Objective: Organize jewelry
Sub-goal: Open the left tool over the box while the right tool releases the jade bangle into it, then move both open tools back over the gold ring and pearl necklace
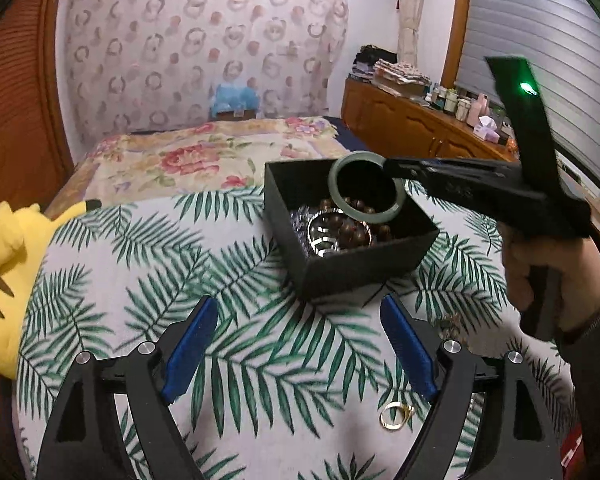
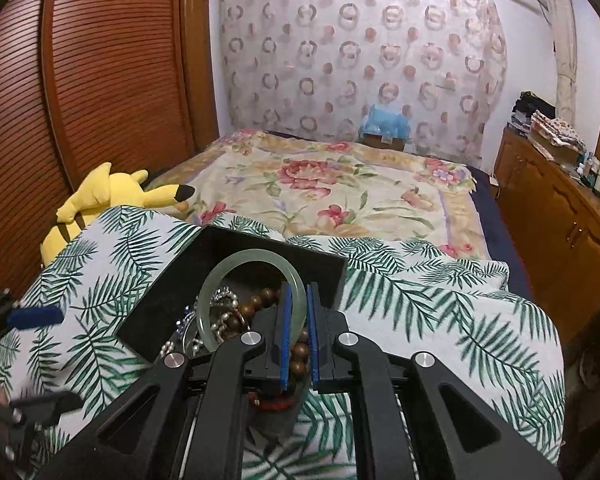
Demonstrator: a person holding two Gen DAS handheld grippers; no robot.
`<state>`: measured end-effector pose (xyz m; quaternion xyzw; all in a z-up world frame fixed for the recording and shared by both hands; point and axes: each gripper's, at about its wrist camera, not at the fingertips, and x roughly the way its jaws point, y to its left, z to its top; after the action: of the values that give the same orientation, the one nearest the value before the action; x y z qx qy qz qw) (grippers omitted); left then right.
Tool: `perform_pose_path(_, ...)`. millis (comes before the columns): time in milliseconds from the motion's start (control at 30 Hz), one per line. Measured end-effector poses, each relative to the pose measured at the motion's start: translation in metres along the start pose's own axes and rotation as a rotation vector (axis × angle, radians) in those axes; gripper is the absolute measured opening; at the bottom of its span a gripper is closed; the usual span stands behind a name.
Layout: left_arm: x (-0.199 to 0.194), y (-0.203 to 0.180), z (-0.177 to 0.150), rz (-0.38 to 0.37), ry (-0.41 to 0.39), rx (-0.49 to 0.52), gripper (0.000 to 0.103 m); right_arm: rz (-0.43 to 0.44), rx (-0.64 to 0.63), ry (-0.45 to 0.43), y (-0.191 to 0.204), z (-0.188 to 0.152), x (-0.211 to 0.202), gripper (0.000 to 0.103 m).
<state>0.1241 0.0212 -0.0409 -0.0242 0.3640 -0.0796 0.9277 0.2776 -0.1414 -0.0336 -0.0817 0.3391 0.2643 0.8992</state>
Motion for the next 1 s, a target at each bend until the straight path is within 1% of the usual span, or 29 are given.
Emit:
perform_pose_path(67,-0.001,0.001,-0.006,-0.003,0.008,-0.005,0.08,0.007,0.01,0.011,0.001,0.001,0.006,0.009)
perform_pose_path(200,0.0,-0.001,-0.016,-0.007,0.024,-0.005,0.08,0.06,0.068,0.042,-0.002,0.007,0.02,0.009)
perform_pose_path(400,0.0,-0.004,-0.022,-0.014,0.036,-0.003,0.08,0.087,0.057,0.078,0.009,0.002,0.03,0.01)
perform_pose_path(500,-0.001,-0.004,-0.025,-0.017,0.04,-0.007,0.08,0.104,0.043,0.071,0.013,-0.001,0.026,0.01)
perform_pose_path(600,-0.003,-0.007,-0.028,-0.012,0.048,0.007,0.08,0.101,0.02,0.052,0.015,-0.003,0.014,0.013)
perform_pose_path(767,-0.003,-0.011,-0.035,-0.018,0.057,0.014,0.08,0.102,-0.014,0.005,0.014,-0.01,-0.017,0.013)
perform_pose_path(867,-0.003,-0.013,-0.039,-0.023,0.067,0.016,0.08,0.115,-0.016,-0.014,0.01,-0.02,-0.038,0.013)
perform_pose_path(1000,-0.003,-0.016,-0.046,-0.031,0.083,0.019,0.08,0.123,-0.039,-0.01,0.006,-0.044,-0.062,0.014)
